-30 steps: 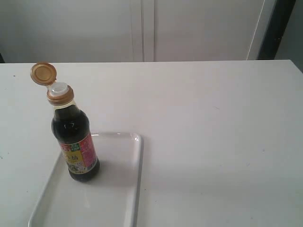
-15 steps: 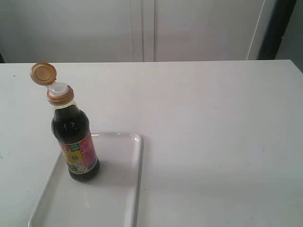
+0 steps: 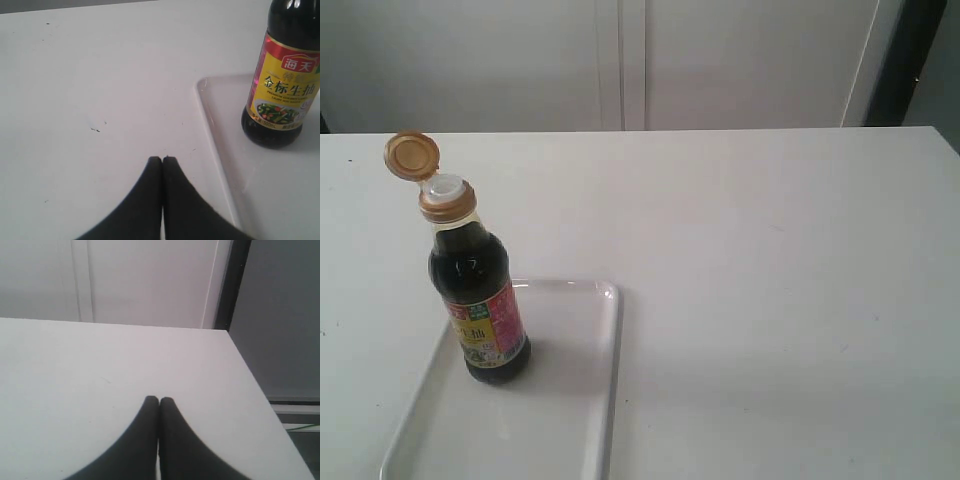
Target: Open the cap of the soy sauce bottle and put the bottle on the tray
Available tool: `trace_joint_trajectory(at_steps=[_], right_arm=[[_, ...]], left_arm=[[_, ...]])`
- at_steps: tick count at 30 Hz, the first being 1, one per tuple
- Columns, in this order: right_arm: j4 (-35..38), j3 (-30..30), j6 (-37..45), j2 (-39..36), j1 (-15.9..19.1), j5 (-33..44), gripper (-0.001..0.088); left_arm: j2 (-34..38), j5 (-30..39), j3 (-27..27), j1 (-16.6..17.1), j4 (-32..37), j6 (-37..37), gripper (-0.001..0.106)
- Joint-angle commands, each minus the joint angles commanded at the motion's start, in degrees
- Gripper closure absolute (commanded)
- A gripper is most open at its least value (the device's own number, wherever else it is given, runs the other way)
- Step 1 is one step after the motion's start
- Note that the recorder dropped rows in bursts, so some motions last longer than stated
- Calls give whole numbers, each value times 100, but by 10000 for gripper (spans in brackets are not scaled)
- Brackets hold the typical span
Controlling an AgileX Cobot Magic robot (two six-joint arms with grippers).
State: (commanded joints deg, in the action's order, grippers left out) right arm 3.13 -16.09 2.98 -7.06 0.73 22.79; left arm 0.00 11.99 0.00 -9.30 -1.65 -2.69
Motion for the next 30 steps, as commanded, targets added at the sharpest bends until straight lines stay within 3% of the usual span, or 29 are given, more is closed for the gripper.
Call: trace_joint_trajectory(at_steps=[6, 23, 30], right_arm=[[0, 444, -23, 706, 0, 4, 868], [-180, 1598, -463, 706, 0, -418, 868], [-345, 1609, -446, 706, 0, -538, 868]], left_arm=[[0, 0, 0, 0, 0, 0, 1053], [0, -10, 0, 0, 0, 0, 1053], [0, -10, 0, 0, 0, 0, 1053]])
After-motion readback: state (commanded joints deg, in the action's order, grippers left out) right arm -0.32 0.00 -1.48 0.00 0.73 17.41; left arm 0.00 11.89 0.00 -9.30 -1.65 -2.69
